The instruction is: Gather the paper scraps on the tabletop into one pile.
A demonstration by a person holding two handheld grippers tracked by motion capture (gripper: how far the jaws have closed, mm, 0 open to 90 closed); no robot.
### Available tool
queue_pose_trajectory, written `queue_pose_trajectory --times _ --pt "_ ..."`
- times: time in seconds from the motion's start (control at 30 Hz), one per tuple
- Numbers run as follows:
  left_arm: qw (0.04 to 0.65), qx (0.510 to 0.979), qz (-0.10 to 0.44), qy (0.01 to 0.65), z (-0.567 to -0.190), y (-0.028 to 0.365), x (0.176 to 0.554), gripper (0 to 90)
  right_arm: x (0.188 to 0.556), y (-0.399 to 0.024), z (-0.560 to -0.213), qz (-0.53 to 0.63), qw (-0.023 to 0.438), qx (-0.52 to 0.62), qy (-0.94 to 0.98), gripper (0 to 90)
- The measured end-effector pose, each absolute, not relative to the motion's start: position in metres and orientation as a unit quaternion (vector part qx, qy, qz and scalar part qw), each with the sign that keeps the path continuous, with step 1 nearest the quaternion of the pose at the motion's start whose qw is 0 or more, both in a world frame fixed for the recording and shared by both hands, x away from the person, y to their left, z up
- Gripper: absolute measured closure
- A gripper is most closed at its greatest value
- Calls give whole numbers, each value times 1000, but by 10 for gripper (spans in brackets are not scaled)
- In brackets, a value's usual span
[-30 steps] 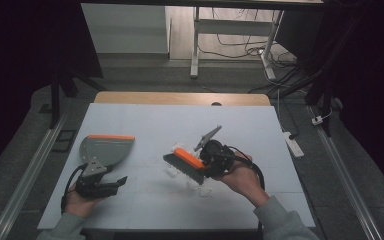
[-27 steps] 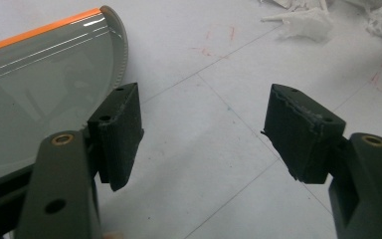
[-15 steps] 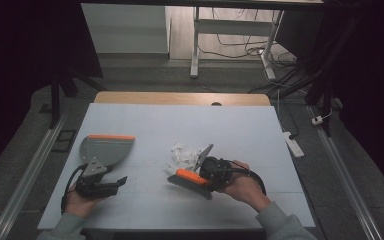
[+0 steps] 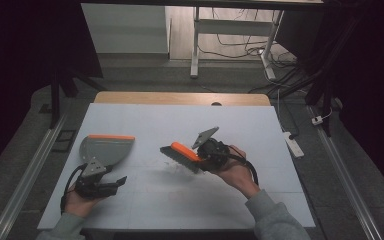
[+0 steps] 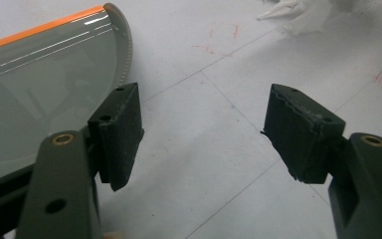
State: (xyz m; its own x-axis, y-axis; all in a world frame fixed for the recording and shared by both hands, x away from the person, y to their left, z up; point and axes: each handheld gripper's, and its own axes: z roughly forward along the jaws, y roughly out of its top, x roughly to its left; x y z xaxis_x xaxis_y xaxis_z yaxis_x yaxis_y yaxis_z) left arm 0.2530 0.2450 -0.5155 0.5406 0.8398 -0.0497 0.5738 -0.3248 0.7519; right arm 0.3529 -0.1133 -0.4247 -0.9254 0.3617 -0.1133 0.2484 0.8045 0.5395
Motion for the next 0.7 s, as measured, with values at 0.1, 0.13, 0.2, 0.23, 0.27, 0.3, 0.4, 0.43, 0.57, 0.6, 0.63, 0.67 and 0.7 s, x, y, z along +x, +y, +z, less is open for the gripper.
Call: queue_pose_trajectory --times 0.1,0.13,0.2,0.23,0.27,0.3,0.4,0.43,0.57,0.6,0.63,0.67,0.7 --pt "373 796 178 443 -515 244 253 320 349 -124 -412 292 108 174 934 703" --pt "373 795 179 443 -515 244 252 321 348 -129 -408 294 116 181 931 702" --pt "374 795 179 444 -515 244 252 320 350 -136 -404 294 125 202 926 703" --pt "374 794 179 444 -515 244 252 321 351 -139 -403 293 127 213 923 703" --pt "374 794 179 444 -515 244 252 320 354 -143 -403 291 129 230 920 703" --pt "374 794 179 444 -515 245 252 321 356 -147 -404 286 131 247 916 702" --pt "374 795 179 444 -515 245 253 321 365 -159 -410 276 132 296 905 702" --pt "373 795 178 444 -515 245 253 320 369 -162 -413 270 132 311 902 702" --pt "373 795 179 444 -515 245 253 321 375 -174 -422 270 128 343 890 702" --pt "373 795 179 444 -515 245 253 320 374 -174 -423 274 123 344 890 702" --pt "373 795 178 445 -516 245 253 320 372 -172 -424 277 119 343 890 702" --pt "372 795 178 445 -516 245 253 320 369 -169 -423 280 116 334 892 703" --pt "372 795 178 445 -516 245 253 320 366 -164 -423 283 111 328 895 703"
